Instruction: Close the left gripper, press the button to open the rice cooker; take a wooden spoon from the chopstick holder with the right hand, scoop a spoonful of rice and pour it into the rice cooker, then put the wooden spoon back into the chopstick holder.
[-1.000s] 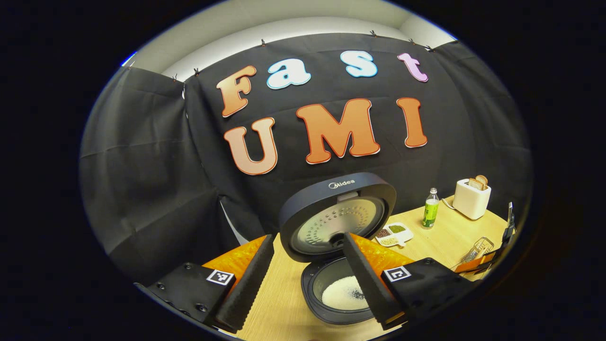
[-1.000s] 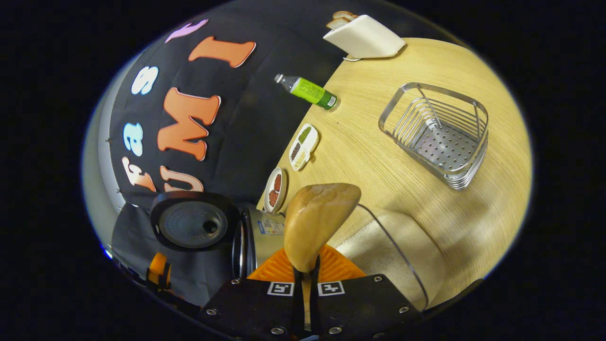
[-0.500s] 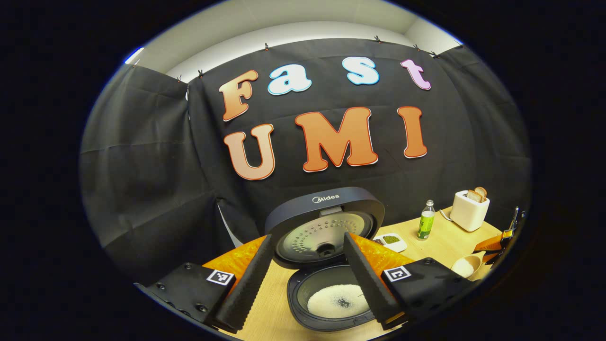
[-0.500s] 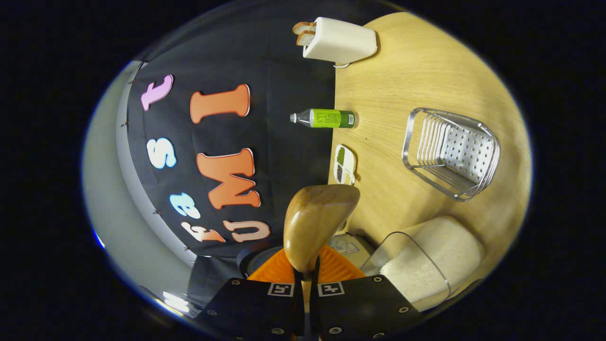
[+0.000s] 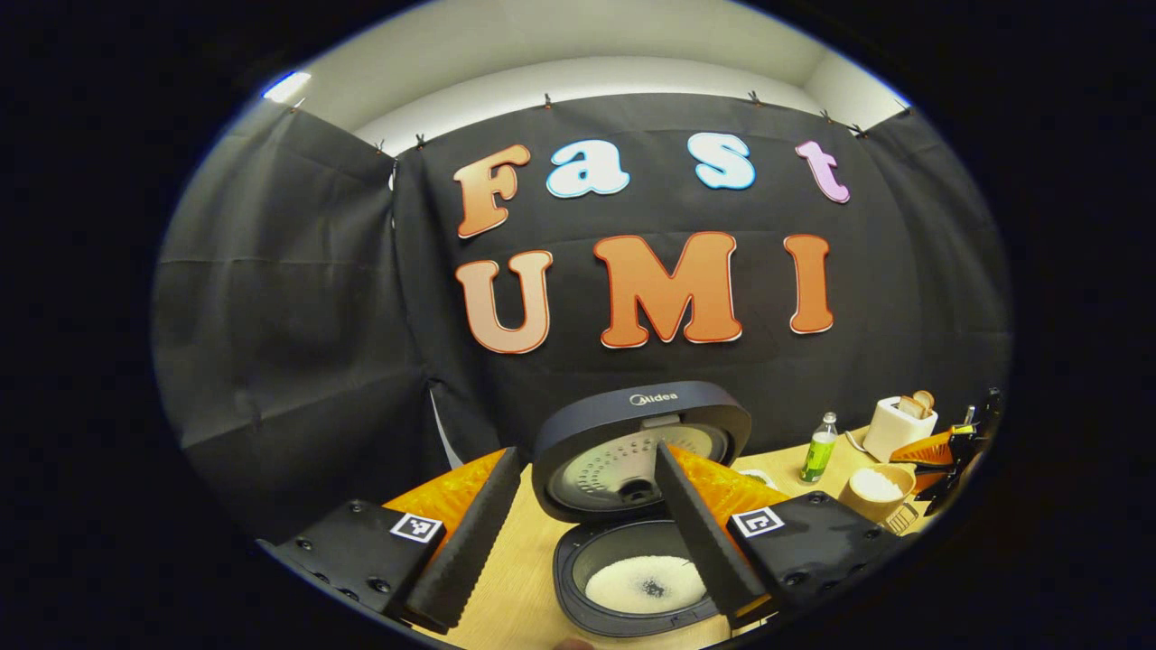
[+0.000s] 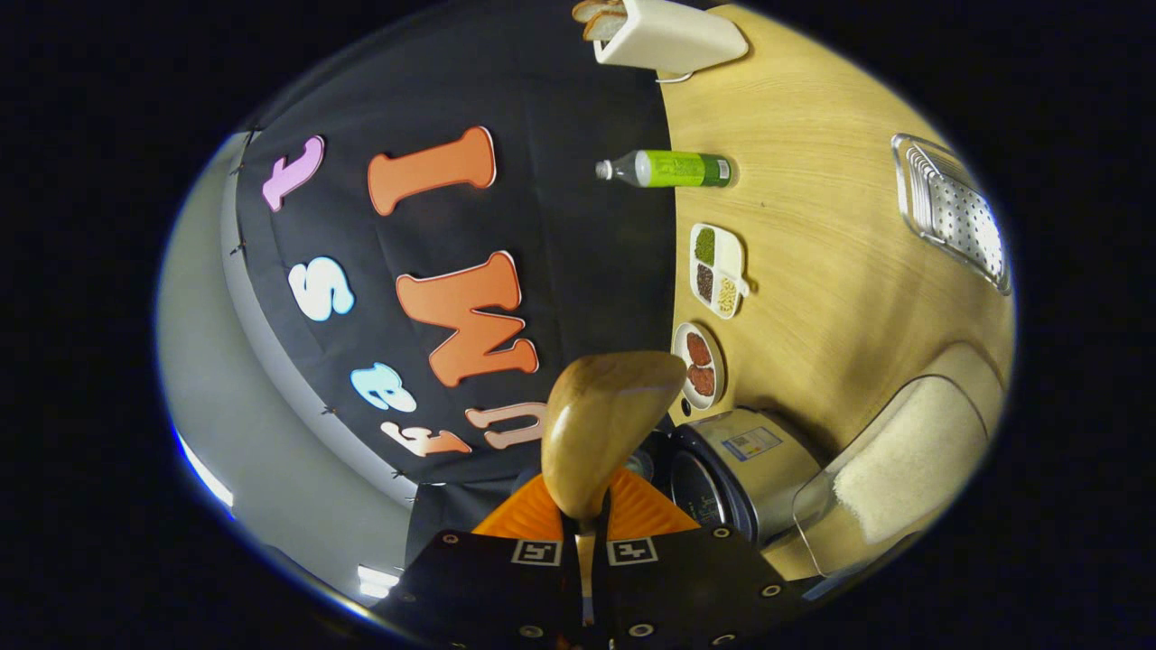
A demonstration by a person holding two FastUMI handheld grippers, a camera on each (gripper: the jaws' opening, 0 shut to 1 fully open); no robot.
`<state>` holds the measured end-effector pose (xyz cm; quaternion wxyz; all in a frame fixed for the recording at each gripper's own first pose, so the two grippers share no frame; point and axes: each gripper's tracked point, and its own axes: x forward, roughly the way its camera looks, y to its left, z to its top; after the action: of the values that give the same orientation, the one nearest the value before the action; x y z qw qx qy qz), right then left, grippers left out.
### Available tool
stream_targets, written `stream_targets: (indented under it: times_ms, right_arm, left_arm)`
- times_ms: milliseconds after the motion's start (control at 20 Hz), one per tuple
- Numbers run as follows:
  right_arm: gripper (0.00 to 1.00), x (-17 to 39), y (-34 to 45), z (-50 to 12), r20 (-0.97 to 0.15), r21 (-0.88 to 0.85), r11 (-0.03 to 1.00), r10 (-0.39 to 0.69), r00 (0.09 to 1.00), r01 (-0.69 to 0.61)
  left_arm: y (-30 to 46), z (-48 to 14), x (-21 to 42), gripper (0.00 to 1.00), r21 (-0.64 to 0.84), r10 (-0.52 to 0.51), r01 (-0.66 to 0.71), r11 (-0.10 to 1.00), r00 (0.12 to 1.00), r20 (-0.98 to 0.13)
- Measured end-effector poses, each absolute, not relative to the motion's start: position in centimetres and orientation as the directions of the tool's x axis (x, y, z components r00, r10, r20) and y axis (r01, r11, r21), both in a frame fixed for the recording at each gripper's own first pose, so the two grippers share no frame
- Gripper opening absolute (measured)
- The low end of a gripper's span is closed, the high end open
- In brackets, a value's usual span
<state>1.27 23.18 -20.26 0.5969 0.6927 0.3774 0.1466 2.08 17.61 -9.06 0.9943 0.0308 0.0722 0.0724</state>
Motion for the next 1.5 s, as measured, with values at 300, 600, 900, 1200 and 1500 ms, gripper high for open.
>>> stream_targets:
  times_ms: [300, 600, 900, 1200, 1500]
  right_arm:
    - [0.04, 2.7, 28.1, -21.2, -0.324, 0.923, 0.107, 0.737, 0.594, 0.371]
    - [0.04, 3.7, 31.9, -21.9, -0.412, 0.909, 0.281, 0.720, 0.558, 0.309]
    - [0.04, 5.5, 34.0, -20.9, -0.473, 0.845, 0.526, 0.645, 0.600, 0.100]
    - [0.04, 6.8, 35.7, -19.6, -0.471, 0.737, 0.672, 0.584, 0.661, -0.069]
    - [0.04, 6.8, 36.7, -18.1, -0.452, 0.616, 0.763, 0.546, 0.705, -0.196]
  left_arm:
    - [21.7, -9.8, -0.2, 1.00, 0.078, 0.253, -0.243, 0.967, 0.957, -0.145]
    - [24.9, -11.2, -2.3, 1.00, 0.074, 0.337, -0.329, 0.941, 0.925, -0.177]
    - [25.7, -11.9, -2.8, 0.94, 0.087, 0.365, -0.355, 0.931, 0.911, -0.191]
    - [25.4, -12.8, -2.9, 0.94, 0.098, 0.374, -0.362, 0.927, 0.906, -0.196]
    - [25.6, -13.0, -3.2, 0.94, 0.100, 0.388, -0.376, 0.921, 0.899, -0.203]
